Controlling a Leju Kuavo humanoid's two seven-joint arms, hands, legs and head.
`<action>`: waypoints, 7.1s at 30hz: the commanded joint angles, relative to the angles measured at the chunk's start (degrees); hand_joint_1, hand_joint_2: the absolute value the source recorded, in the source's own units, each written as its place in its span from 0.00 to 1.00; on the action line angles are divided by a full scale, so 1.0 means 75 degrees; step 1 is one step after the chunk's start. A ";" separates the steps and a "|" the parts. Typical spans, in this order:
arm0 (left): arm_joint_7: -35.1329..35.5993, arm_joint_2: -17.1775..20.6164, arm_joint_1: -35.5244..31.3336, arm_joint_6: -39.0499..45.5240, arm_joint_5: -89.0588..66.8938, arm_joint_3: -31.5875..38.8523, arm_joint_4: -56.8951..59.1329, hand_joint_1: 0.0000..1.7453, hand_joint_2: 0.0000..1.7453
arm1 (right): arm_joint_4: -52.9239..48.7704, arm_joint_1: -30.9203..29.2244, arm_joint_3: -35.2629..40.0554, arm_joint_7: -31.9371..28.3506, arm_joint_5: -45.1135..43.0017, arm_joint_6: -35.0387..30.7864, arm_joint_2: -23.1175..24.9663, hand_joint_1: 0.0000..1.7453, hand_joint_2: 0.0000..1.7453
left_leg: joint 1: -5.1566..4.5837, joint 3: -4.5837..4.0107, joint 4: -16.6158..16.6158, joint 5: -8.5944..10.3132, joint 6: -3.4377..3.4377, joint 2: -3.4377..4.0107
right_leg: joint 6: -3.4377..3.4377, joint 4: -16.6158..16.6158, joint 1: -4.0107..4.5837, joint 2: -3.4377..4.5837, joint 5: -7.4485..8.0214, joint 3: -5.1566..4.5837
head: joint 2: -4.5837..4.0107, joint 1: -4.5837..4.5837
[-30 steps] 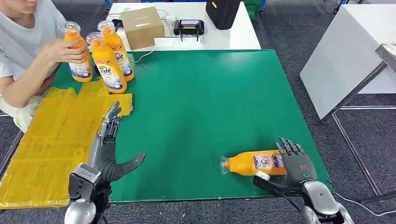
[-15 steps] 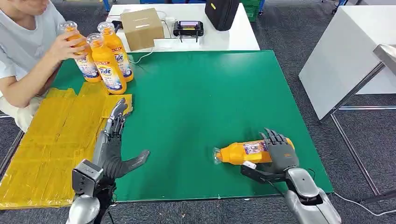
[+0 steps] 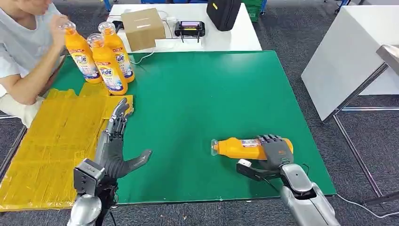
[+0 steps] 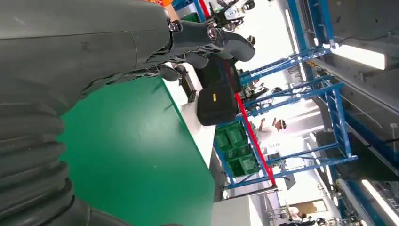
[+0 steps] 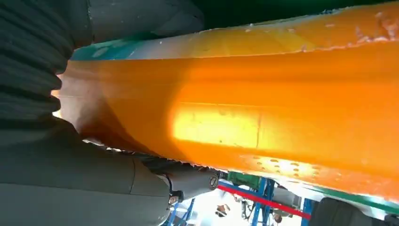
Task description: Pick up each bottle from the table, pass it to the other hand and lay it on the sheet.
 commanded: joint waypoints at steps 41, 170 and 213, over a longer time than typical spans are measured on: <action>0.0588 0.0117 -0.0581 -0.0488 0.0592 -0.1135 0.1407 0.00 1.00 | -0.2903 0.0561 -0.0312 -0.2379 -0.6311 -0.0869 0.2507 1.00 1.00 | 0.0012 0.0012 -0.0004 -0.0019 -0.0016 -0.0014 | -0.0023 -0.0005 0.0006 0.0034 -0.0022 0.0022 | 0.0000 0.0003; 0.5171 0.1424 -0.5190 0.2787 -0.9943 -0.2724 1.0270 1.00 1.00 | -0.4201 0.0914 0.1440 -0.2779 -0.6817 -0.0648 0.2036 0.00 1.00 | 0.0025 0.0001 0.0001 0.0004 -0.0033 0.0002 | -0.0028 0.0008 0.0017 0.0052 -0.0012 0.0008 | 0.0000 0.0003; -0.0540 -0.0455 -0.1346 0.4671 -0.5909 0.2004 0.3562 0.00 1.00 | -0.4686 0.2545 0.0597 -0.2938 -0.7086 -0.0662 0.1689 0.00 1.00 | 0.0013 -0.0030 0.0004 -0.0005 -0.0022 -0.0012 | -0.0016 0.0002 0.0005 0.0027 -0.0025 -0.0017 | 0.0000 0.0009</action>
